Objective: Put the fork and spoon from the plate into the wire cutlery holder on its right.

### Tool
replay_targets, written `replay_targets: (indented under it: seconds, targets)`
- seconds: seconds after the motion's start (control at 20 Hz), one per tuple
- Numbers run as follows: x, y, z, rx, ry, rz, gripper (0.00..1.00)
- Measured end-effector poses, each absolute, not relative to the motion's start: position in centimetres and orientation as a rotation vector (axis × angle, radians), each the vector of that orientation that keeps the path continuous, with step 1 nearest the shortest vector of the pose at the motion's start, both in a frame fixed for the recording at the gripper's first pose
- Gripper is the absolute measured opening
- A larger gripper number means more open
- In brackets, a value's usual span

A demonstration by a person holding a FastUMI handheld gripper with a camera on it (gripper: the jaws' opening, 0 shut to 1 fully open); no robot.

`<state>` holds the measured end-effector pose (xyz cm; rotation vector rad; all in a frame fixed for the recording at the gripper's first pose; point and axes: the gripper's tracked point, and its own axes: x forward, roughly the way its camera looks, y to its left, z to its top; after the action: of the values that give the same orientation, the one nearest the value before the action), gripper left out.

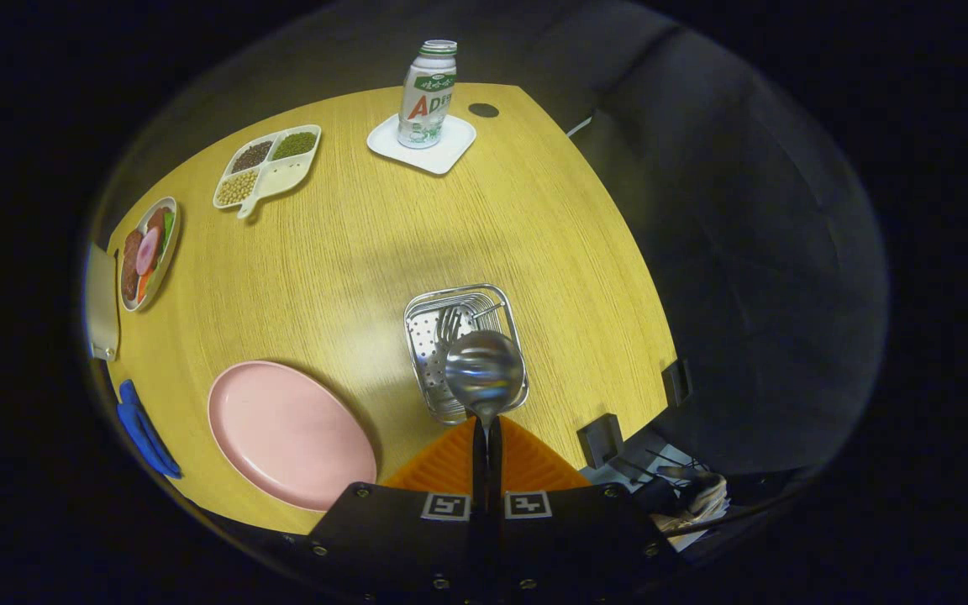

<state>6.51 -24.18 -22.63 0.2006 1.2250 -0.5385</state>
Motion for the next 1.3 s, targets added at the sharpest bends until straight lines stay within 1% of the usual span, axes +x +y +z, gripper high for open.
replay_targets:
  seconds: [0.45,0.65,0.7,0.75,0.8,0.85,0.9,1.3]
  targets:
    - [8.3,-24.9,-24.1,0.242,1.353,-0.437,0.01]
    - [9.2,-24.9,-24.7,0.278,1.363,-0.405,0.02]
    - [9.4,-25.1,-24.4,0.267,1.367,-0.402,0.05]
    - [9.2,-24.9,-24.6,0.262,1.366,-0.394,0.13]
    - [9.4,-24.8,-24.6,0.261,1.359,-0.392,0.29]
    - [9.4,-24.9,-24.5,0.261,1.356,-0.395,0.36]
    - [9.5,-24.7,-24.4,0.271,1.349,-0.388,0.39]
    - [9.8,-24.4,-22.8,0.278,1.304,-0.397,0.39]
